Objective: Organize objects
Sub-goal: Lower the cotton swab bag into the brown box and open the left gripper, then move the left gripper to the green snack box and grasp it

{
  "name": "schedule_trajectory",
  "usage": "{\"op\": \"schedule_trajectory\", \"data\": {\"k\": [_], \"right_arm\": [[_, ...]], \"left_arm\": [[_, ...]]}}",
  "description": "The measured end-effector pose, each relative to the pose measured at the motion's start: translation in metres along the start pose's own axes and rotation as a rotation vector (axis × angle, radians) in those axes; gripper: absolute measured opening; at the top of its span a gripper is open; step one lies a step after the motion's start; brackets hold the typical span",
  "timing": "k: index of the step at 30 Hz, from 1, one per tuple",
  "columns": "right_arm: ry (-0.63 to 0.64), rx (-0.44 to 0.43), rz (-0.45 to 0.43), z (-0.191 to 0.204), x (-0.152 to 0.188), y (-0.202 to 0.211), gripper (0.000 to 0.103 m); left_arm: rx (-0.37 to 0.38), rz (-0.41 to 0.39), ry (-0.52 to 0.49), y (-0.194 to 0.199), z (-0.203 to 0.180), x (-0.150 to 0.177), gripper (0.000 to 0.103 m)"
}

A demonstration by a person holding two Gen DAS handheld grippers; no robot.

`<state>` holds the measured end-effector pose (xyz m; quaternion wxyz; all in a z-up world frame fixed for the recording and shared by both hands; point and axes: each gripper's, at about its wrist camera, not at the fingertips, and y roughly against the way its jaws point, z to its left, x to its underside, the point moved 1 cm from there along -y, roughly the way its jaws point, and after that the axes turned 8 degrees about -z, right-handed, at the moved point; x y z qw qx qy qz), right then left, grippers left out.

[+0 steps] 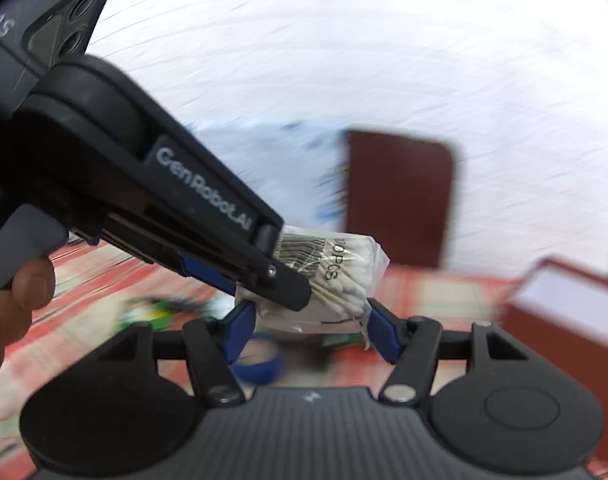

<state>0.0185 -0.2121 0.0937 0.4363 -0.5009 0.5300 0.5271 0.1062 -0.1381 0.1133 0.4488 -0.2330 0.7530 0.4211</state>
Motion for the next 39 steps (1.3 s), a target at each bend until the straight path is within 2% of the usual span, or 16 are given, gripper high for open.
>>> {"op": "schedule_trajectory", "data": {"k": [3, 6, 9, 12, 15, 19, 22, 24, 29, 30, 32, 35, 39], "right_arm": [[0.0, 0.139, -0.042, -0.047, -0.003, 0.007, 0.06], [-0.019, 0.246, -0.041, -0.091, -0.002, 0.006, 0.06], [-0.039, 0.32, -0.013, -0.125, 0.006, -0.001, 0.064], [-0.059, 0.359, 0.027, -0.146, 0.018, -0.011, 0.078], [-0.094, 0.389, 0.022, -0.154, 0.024, -0.011, 0.086], [-0.093, 0.37, -0.05, -0.144, 0.029, 0.016, 0.086], [-0.103, 0.325, -0.077, -0.122, 0.029, 0.029, 0.086], [-0.115, 0.264, -0.06, -0.101, 0.031, 0.038, 0.086], [-0.094, 0.069, 0.101, -0.048, 0.05, 0.025, 0.082], [-0.103, 0.023, 0.133, -0.041, 0.052, 0.02, 0.081], [-0.098, -0.067, 0.183, 0.0, 0.057, 0.024, 0.078], [-0.071, -0.19, 0.239, 0.037, 0.06, 0.014, 0.077], [-0.009, -0.335, 0.326, 0.108, 0.066, -0.001, 0.074]], "left_arm": [[0.09, -0.014, -0.064, -0.032, -0.043, -0.013, 0.032], [0.157, 0.001, -0.101, -0.068, -0.077, -0.015, 0.032], [0.188, 0.031, -0.114, -0.104, -0.096, -0.008, 0.033], [0.154, 0.07, -0.119, -0.127, -0.103, 0.002, 0.033], [0.134, 0.086, -0.117, -0.123, -0.098, 0.009, 0.036], [0.154, 0.011, -0.141, -0.078, -0.094, 0.009, 0.036], [0.142, 0.0, -0.154, -0.046, -0.081, 0.02, 0.04], [0.116, 0.011, -0.148, -0.032, -0.069, 0.031, 0.04], [0.027, 0.063, -0.059, -0.007, -0.018, 0.063, 0.04], [-0.003, 0.069, -0.042, 0.0, -0.005, 0.068, 0.04], [-0.073, 0.077, 0.003, 0.02, 0.028, 0.08, 0.04], [-0.194, 0.083, 0.11, 0.049, 0.083, 0.095, 0.04], [-0.381, 0.1, 0.245, 0.079, 0.156, 0.108, 0.04]]}}
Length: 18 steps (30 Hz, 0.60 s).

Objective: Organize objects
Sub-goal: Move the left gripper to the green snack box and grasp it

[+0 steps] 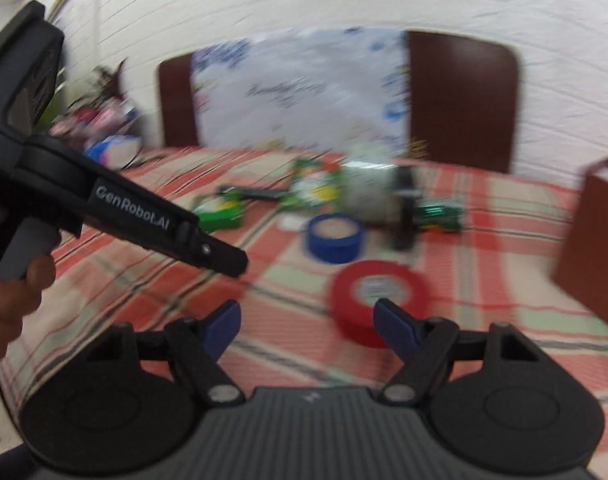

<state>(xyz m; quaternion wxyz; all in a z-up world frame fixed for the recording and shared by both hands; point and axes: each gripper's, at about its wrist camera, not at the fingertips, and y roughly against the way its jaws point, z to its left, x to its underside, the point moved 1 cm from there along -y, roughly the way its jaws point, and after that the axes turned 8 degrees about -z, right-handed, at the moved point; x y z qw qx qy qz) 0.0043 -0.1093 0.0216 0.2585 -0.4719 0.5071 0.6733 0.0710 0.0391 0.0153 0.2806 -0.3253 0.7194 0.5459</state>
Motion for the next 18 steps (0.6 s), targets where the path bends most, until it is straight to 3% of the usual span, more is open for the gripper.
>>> {"op": "schedule_trajectory", "data": {"k": [3, 6, 10, 13, 15, 18], "right_arm": [[0.015, -0.072, 0.057, 0.031, -0.012, -0.033, 0.074], [0.029, -0.085, 0.078, 0.048, -0.026, -0.073, 0.074], [0.067, -0.057, 0.061, 0.054, -0.043, -0.112, 0.075], [0.079, -0.038, 0.051, 0.052, -0.054, -0.137, 0.077], [0.083, -0.042, 0.061, 0.053, -0.058, -0.152, 0.078], [0.098, -0.061, 0.067, 0.057, -0.062, -0.165, 0.078]], "left_arm": [[-0.059, -0.004, 0.089, -0.002, 0.037, -0.013, 0.04], [-0.055, -0.022, 0.151, -0.006, 0.055, -0.027, 0.05], [0.002, -0.047, 0.218, -0.021, 0.06, -0.048, 0.05], [0.021, -0.045, 0.225, -0.04, 0.063, -0.057, 0.048], [0.013, -0.038, 0.242, -0.053, 0.07, -0.059, 0.039], [0.066, -0.052, 0.311, -0.059, 0.083, -0.058, 0.031]]}}
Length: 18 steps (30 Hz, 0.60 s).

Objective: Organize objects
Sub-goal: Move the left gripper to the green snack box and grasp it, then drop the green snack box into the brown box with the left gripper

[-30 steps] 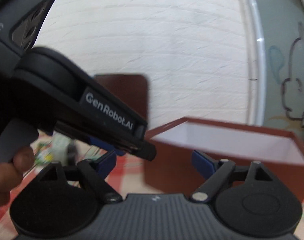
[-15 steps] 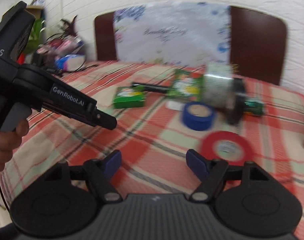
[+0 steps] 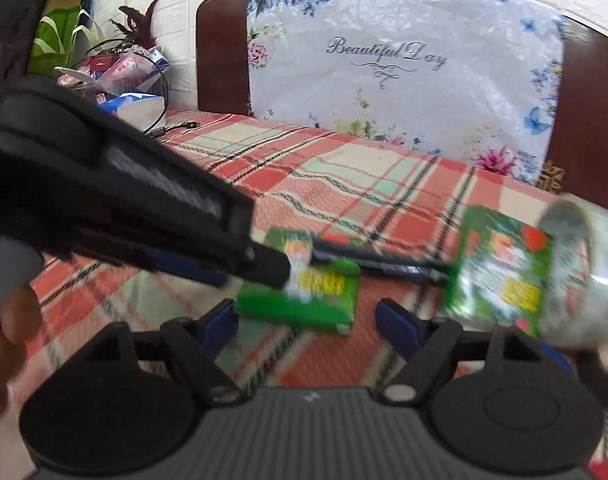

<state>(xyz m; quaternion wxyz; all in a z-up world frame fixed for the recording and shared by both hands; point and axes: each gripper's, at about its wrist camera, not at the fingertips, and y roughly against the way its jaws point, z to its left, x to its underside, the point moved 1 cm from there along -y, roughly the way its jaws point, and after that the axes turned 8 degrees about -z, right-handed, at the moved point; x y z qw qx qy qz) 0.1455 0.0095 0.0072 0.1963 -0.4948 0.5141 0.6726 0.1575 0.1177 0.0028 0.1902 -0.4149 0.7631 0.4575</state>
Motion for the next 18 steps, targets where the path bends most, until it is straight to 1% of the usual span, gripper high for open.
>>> {"op": "schedule_trajectory", "data": {"k": [2, 4, 7, 10, 13, 16, 18], "right_arm": [[0.007, -0.012, 0.001, 0.0, -0.003, -0.003, 0.068], [0.019, -0.012, -0.005, 0.002, -0.002, 0.001, 0.066], [0.017, -0.025, 0.007, 0.004, 0.002, 0.015, 0.066], [0.002, -0.06, 0.022, 0.007, 0.014, 0.041, 0.065], [0.018, -0.087, 0.018, 0.013, 0.034, 0.078, 0.065], [0.048, -0.072, -0.009, 0.013, 0.053, 0.115, 0.065], [0.021, -0.036, -0.035, 0.002, 0.061, 0.135, 0.065]], "left_arm": [[0.02, 0.005, 0.037, 0.003, 0.004, 0.0, 0.025], [0.017, 0.011, 0.024, 0.01, 0.001, 0.002, 0.025], [0.004, 0.03, -0.005, 0.025, -0.004, 0.016, 0.025], [0.009, 0.053, -0.014, 0.053, -0.006, 0.042, 0.025], [0.014, 0.078, -0.055, 0.08, -0.017, 0.071, 0.026], [0.021, 0.115, -0.124, 0.092, -0.042, 0.09, 0.027], [0.044, 0.13, -0.182, 0.091, -0.068, 0.095, 0.027]]}}
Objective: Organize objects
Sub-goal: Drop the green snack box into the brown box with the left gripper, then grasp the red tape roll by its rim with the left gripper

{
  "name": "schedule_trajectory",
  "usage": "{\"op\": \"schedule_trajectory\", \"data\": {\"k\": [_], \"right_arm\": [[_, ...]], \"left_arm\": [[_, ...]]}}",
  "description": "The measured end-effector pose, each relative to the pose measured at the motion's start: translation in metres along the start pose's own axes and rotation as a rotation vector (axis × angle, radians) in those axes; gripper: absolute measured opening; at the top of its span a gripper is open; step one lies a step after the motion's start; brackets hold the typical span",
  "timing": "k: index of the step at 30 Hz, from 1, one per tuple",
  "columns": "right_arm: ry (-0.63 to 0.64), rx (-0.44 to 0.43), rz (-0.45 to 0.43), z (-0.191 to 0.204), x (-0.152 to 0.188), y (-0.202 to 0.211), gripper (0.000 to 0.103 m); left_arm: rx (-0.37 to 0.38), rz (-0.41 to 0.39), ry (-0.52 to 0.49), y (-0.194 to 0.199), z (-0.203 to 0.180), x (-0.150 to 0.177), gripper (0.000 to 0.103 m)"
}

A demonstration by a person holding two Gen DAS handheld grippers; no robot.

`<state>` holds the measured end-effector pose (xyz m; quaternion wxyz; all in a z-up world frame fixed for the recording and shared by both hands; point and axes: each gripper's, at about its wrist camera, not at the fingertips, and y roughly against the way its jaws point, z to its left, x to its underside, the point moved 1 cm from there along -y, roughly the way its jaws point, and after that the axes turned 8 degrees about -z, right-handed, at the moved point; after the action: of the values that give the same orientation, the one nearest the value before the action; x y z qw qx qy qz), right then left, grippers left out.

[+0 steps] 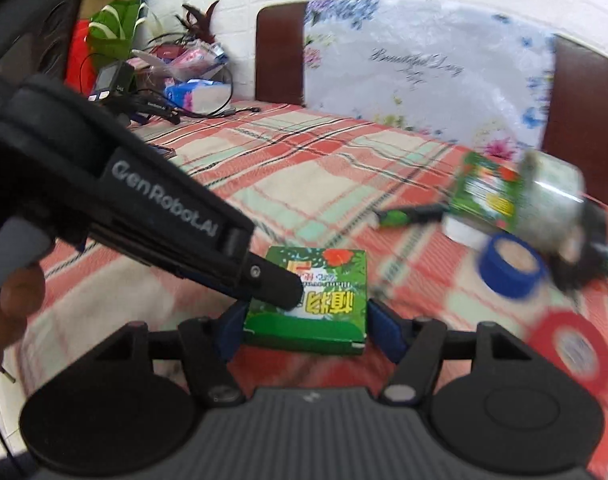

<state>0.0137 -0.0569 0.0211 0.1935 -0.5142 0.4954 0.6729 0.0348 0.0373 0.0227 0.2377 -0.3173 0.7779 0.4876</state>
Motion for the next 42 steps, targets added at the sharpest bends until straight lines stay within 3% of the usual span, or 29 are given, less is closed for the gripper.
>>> {"op": "schedule_trajectory", "data": {"k": [4, 11, 16, 20, 23, 27, 31, 33, 35, 37, 42], "right_arm": [[-0.081, 0.152, -0.112, -0.045, -0.003, 0.042, 0.064], [-0.141, 0.531, -0.311, -0.155, -0.014, 0.125, 0.064], [-0.19, 0.725, -0.324, -0.23, -0.008, 0.16, 0.064], [-0.236, 0.792, -0.289, -0.275, 0.002, 0.167, 0.064], [-0.266, 0.81, -0.252, -0.294, 0.01, 0.16, 0.07], [-0.279, 0.835, -0.289, -0.289, 0.014, 0.166, 0.073], [-0.254, 0.817, -0.35, -0.253, 0.023, 0.173, 0.073], [-0.241, 0.79, -0.368, -0.232, 0.026, 0.173, 0.073], [-0.22, 0.775, -0.392, -0.204, 0.03, 0.172, 0.075], [-0.232, 0.695, -0.361, -0.186, 0.034, 0.165, 0.074], [-0.245, 0.506, -0.179, -0.143, 0.042, 0.126, 0.074]], "left_arm": [[0.093, -0.027, -0.133, -0.016, -0.07, -0.02, 0.027], [0.325, -0.094, -0.386, -0.061, -0.234, -0.046, 0.028], [0.43, -0.093, -0.502, -0.103, -0.32, -0.035, 0.034], [0.448, -0.068, -0.527, -0.135, -0.351, -0.025, 0.035], [0.419, -0.049, -0.531, -0.156, -0.356, -0.018, 0.035], [0.398, -0.022, -0.53, -0.153, -0.346, -0.012, 0.037], [0.442, -0.086, -0.537, -0.114, -0.318, -0.012, 0.037], [0.436, -0.136, -0.567, -0.089, -0.3, -0.009, 0.045], [0.399, -0.145, -0.579, -0.069, -0.28, -0.005, 0.046], [0.36, -0.141, -0.57, -0.054, -0.256, -0.002, 0.048], [0.139, -0.113, -0.552, -0.041, -0.192, 0.008, 0.05]]}}
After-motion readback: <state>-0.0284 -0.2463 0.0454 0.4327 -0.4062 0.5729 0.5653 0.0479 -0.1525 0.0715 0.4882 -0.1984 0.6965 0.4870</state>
